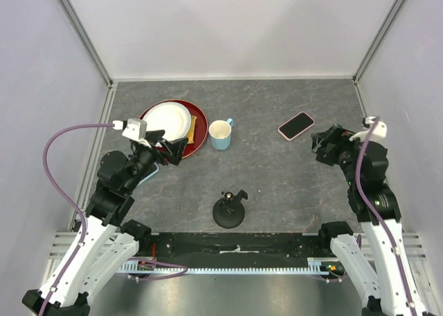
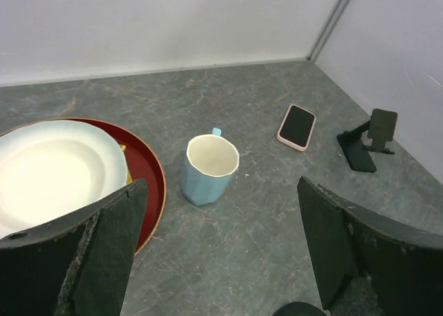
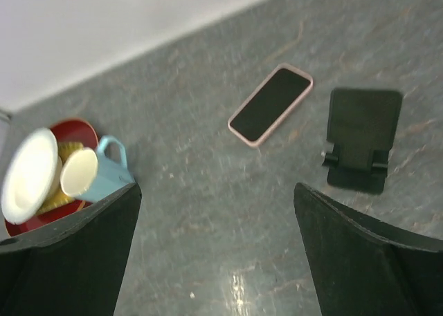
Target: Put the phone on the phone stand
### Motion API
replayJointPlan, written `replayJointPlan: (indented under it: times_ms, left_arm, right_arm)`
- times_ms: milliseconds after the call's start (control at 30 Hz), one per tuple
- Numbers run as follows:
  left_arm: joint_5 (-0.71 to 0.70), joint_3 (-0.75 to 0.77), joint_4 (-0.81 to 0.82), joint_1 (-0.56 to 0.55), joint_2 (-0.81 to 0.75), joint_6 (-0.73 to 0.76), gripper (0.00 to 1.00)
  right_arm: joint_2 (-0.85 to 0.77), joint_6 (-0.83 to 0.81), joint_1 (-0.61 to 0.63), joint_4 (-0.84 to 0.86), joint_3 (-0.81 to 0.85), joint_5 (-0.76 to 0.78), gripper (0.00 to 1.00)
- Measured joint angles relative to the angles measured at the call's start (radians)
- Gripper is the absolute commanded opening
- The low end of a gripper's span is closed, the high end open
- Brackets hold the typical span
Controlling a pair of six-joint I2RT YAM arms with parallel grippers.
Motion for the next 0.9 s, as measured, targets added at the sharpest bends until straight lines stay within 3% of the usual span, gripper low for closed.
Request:
replayJointPlan:
  times_ms: [133,300,567,667,800,900]
  left_arm:
    - [0.058,0.004,0.0,0.0,0.029,-0.005,0.93]
    - [0.179,0.031,0.001,0.0,0.101,-0.01,0.89]
    - [0.276,0.038,0.001,0.0,0.158,-0.021,0.88]
    - [0.288,0.039,0.001,0.0,0.157,-0.022,0.88]
    - [0.291,0.039,0.001,0.0,0.157,-0.023,0.88]
    - [0.3,0.039,0.001,0.0,0.159,-0.023,0.88]
  right_arm:
    - [0.096,-0.018,0.0,-0.011,-0.011,-0.099,0.98]
    - [0.196,-0.081,0.022,0.058,-0.097,-0.44,0.98]
    - [0.143,-0.127,0.279,0.148,-0.161,-0.773,0.98]
    - [0.124,-0.126,0.382,0.203,-0.177,-0.826,0.94]
    - [0.183,-0.142,0.538,0.218,-0.181,-0.808,0.74]
    - [0.267,-0.16,0.643,0.212,-0.181,-0.731,0.72]
